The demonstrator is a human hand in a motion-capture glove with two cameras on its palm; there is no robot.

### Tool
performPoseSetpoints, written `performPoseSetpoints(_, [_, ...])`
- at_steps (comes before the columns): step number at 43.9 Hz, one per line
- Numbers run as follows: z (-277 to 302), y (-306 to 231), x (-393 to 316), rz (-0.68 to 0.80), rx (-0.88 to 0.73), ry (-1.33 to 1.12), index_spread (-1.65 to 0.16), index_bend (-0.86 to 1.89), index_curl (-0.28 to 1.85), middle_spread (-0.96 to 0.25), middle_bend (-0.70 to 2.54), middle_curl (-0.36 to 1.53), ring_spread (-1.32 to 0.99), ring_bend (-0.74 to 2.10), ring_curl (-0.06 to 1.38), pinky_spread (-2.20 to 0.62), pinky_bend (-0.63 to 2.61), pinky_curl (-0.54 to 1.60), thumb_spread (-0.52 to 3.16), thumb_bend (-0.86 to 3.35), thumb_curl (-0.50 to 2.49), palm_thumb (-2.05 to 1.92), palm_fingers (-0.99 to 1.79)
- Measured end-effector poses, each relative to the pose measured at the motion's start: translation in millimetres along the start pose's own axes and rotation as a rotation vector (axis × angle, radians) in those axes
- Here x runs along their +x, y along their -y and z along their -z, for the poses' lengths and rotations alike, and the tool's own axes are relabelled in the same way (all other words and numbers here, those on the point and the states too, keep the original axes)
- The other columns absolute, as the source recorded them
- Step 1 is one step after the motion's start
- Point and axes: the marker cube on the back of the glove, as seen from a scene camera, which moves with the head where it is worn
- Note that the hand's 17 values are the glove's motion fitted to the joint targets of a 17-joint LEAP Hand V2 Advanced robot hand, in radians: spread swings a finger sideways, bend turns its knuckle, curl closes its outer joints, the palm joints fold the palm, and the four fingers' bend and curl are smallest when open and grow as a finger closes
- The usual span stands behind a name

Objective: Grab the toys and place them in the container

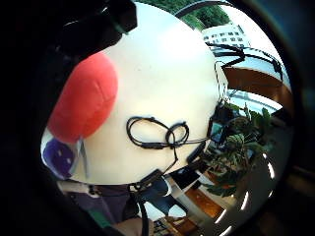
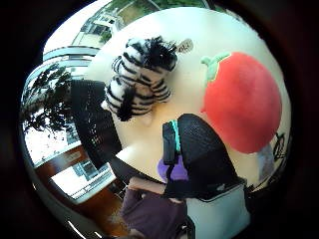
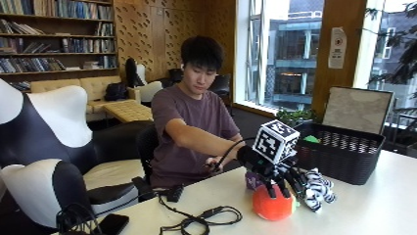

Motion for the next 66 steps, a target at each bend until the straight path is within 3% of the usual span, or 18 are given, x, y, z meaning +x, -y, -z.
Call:
performPoseSetpoints(15, [-51, 14, 7, -0.065, -0.123, -0.050, -0.18, 0.10, 0.13, 0.01, 0.15, 0.20, 0.02, 0.53, 0.20, 0.03, 1.00, 0.33, 1.34, -0.01, 0.23, 0.02, -0.17])
performPoseSetpoints(27, [-69, 30, 19, -0.058, -0.016, 0.071, -0.22, 0.11, 0.15, 0.00, 0.15, 0.22, 0.04, 0.57, 0.22, 0.04, 1.14, 0.37, 1.28, 0.01, 0.28, 0.11, -0.06])
performPoseSetpoints(35, [-68, 40, 25, -0.035, 0.204, 0.174, -0.24, 0.18, 0.16, -0.10, 0.42, 0.31, -0.15, 0.94, 0.30, -0.10, 0.99, 0.31, 1.38, 0.13, 0.37, 0.33, 0.48])
performPoseSetpoints(40, [-57, 42, 21, -0.042, 0.281, 0.187, -0.28, 0.25, 0.18, -0.21, 0.60, 0.39, -0.27, 1.12, 0.37, -0.20, 1.03, 0.33, 1.19, 0.23, 0.50, 0.62, 0.78])
performPoseSetpoints(44, [-39, 40, 18, -0.047, 0.281, 0.182, -0.33, 0.41, 0.23, -0.26, 0.83, 0.48, -0.33, 1.22, 0.43, -0.25, 0.97, 0.34, 1.08, 0.24, 0.56, 0.67, 1.00])
performPoseSetpoints(50, [32, 24, 2, -0.029, 0.325, 0.177, -0.39, 0.60, 0.31, -0.29, 1.02, 0.60, -0.38, 1.31, 0.50, -0.30, 0.92, 0.37, 0.90, 0.22, 0.64, 0.68, 1.05])
performPoseSetpoints(59, [160, -16, -55, 0.045, 0.485, 0.082, -0.44, 0.80, 0.45, -0.31, 1.15, 0.72, -0.41, 1.38, 0.58, -0.33, 0.95, 0.42, 0.67, 0.20, 0.74, 0.68, 0.95])
performPoseSetpoints(66, [219, -41, -132, 0.145, 0.532, 0.036, -0.47, 0.89, 0.55, -0.31, 1.22, 0.78, -0.42, 1.43, 0.62, -0.34, 1.00, 0.46, 0.53, 0.18, 0.80, 0.67, 0.87])
